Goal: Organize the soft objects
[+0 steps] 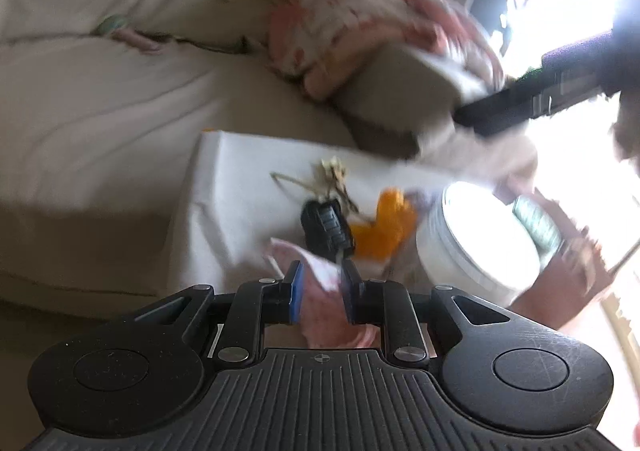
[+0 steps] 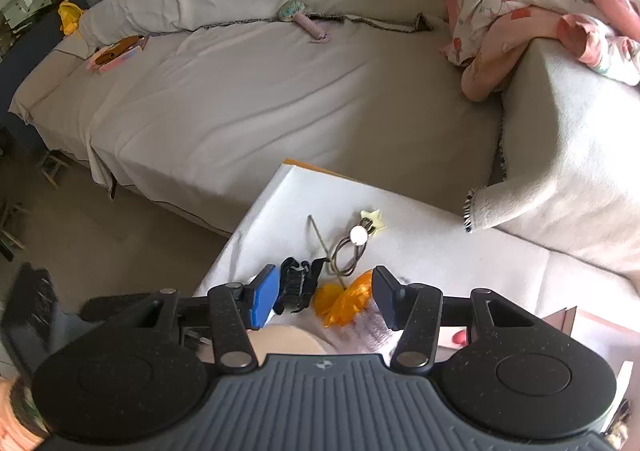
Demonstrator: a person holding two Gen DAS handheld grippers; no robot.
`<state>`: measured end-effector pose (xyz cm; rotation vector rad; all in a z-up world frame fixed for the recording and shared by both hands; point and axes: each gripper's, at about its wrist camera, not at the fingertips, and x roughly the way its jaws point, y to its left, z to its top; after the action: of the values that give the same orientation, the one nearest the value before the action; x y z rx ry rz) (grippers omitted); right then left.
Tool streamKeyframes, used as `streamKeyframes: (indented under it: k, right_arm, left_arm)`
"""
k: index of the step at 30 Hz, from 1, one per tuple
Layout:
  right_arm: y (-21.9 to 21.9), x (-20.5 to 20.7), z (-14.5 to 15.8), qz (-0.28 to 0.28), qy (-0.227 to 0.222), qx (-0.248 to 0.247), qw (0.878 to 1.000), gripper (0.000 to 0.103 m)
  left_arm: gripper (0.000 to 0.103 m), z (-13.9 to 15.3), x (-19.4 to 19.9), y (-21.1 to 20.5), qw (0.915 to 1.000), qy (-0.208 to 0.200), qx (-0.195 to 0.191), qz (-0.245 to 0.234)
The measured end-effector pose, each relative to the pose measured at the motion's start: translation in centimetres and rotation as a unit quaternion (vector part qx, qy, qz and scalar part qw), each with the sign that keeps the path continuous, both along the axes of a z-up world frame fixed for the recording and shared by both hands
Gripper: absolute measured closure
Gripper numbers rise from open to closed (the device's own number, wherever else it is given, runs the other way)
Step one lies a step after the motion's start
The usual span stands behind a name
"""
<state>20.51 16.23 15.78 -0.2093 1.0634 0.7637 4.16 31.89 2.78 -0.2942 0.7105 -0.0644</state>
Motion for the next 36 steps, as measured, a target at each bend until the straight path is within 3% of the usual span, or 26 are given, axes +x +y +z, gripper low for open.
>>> streamKeyframes:
  k: [4,6,10,14,18,22,23,24,25,27,31,36]
  right_arm:
    - [0.8,0.0,0.3,-0.005,0.011,-0.006,1.0,0.051]
    - [1.8,0.1,0.2,-0.007,0.014,-0.026,1.0,0.046]
    - [6.0,1.2,-2.0,0.022,0.049,-0.087,0.995,0.045]
    - [9.6,3.2,-6.6,0.022,0.129,-0.138,0.982,0.046]
    - [11.5,4.3,-9.5,0.01,0.153,-0.168,0.974,0.051]
    - [11.7,4.1,-9.5,0.021,0.127,-0.165,0.978,0.082]
    - [11.3,3.9,-9.0,0.021,0.126,-0.155,0.98,0.085]
    - [10.7,3.7,-8.3,0.019,0.125,-0.142,0.982,0.097]
    - [10.1,3.4,-7.5,0.018,0.124,-0.129,0.984,0.103]
    - [8.7,2.9,-5.5,0.019,0.115,-0.101,0.988,0.103]
    - [7.5,1.9,-2.6,0.037,0.09,-0.079,0.992,0.102]
    - [7.0,1.9,-2.6,0.034,0.116,-0.085,0.989,0.094]
  left_arm:
    - [0.078,-0.9,0.6,-1.7,0.9945,0.026,0.101,0.008]
    - [0.077,-1.3,0.8,-1.4,0.9918,0.039,0.121,0.015]
    - [0.078,-1.4,0.3,-0.3,0.9956,0.033,0.087,0.015]
    - [0.077,-1.7,-0.2,0.6,0.9982,0.021,0.051,0.024]
    - [0.077,-1.8,-0.9,1.5,0.9997,0.014,0.005,0.019]
    - [0.078,-2.0,-1.7,3.6,0.996,0.009,-0.079,0.04]
    - [0.078,-1.8,-2.2,4.1,0.9944,0.0,-0.096,0.046]
    - [0.078,-1.7,-2.6,4.5,0.993,-0.01,-0.106,0.052]
    - [0.078,-1.4,-2.8,4.7,0.992,-0.015,-0.111,0.058]
    - [0.078,-1.0,-2.9,4.8,0.9911,-0.019,-0.116,0.064]
    - [0.078,0.2,-2.5,2.5,0.9962,-0.032,-0.078,0.022]
    - [0.078,0.6,-2.8,-2.1,0.9971,-0.039,0.044,-0.049]
